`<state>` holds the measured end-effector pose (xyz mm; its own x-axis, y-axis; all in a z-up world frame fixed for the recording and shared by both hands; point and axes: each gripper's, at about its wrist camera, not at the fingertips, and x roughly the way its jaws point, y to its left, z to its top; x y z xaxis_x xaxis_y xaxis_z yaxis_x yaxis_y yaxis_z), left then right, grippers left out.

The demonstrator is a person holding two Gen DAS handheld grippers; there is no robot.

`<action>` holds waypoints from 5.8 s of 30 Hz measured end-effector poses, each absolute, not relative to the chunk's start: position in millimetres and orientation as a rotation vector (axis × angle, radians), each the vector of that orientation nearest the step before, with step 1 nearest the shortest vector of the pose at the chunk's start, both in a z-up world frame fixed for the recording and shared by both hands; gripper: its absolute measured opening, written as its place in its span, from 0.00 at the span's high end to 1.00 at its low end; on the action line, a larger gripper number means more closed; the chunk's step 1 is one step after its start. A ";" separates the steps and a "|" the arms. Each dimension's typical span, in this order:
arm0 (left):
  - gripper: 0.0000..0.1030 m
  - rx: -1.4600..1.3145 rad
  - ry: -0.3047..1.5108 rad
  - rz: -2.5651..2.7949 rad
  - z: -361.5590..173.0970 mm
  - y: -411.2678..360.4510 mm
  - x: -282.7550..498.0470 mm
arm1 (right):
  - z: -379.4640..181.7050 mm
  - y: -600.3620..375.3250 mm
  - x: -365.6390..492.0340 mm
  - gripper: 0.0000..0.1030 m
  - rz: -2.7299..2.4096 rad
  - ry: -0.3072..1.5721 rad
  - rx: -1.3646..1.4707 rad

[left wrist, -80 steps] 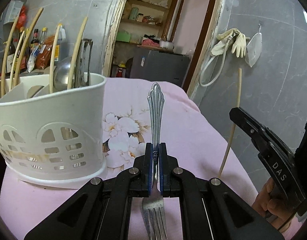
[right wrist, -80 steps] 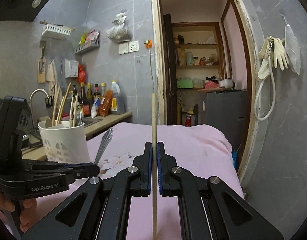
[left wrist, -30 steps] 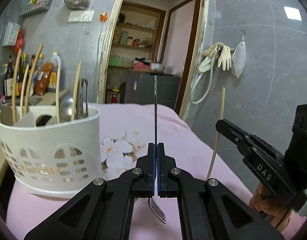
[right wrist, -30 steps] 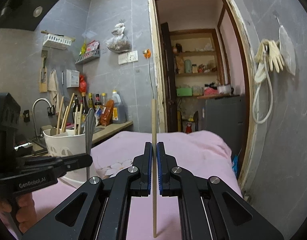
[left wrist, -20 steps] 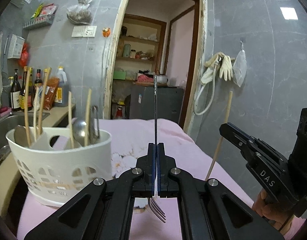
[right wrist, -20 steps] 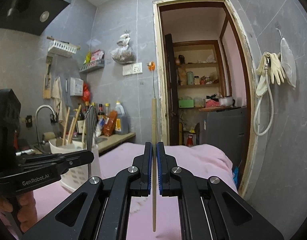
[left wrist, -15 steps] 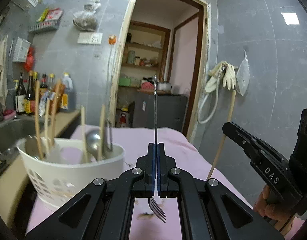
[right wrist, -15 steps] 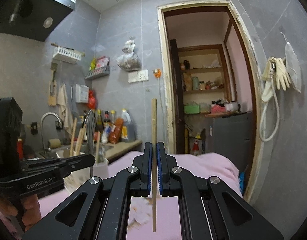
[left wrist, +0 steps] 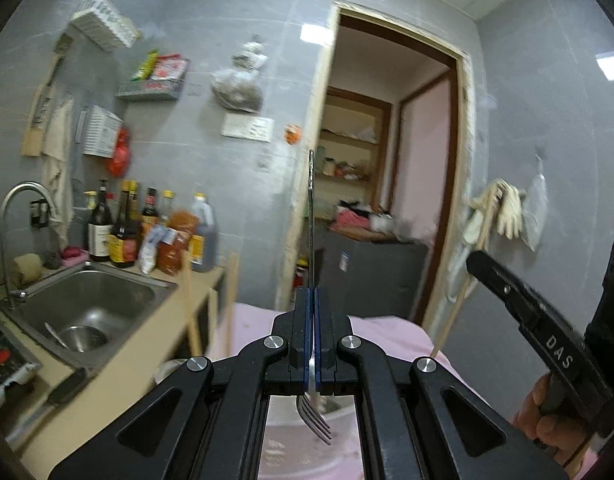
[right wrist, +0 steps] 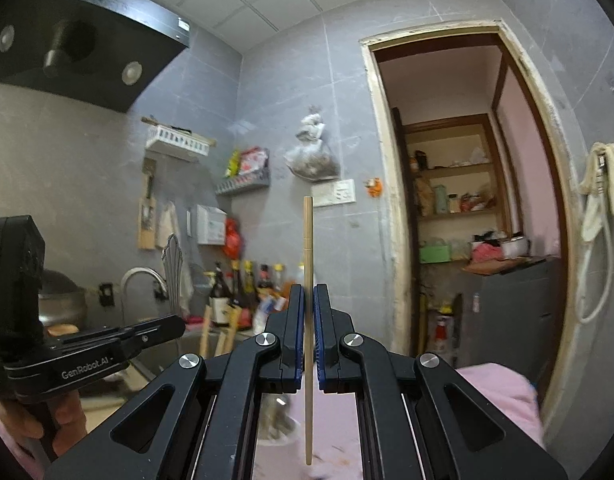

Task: Organize utensils

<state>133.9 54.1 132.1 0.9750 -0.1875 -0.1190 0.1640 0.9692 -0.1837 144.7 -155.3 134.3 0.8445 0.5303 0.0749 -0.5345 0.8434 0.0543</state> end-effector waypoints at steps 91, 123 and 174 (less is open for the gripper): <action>0.79 -0.301 0.230 -0.105 58.6 109.6 164.9 | 46.5 -89.5 200.3 0.74 0.467 0.177 0.118; 0.06 -0.143 0.261 -0.196 53.0 47.8 109.6 | 56.7 -173.2 110.4 0.06 0.293 0.182 0.077; 0.05 -0.107 0.220 -0.040 24.0 33.9 8.2 | 31.9 -195.7 4.9 0.00 0.048 0.137 -0.051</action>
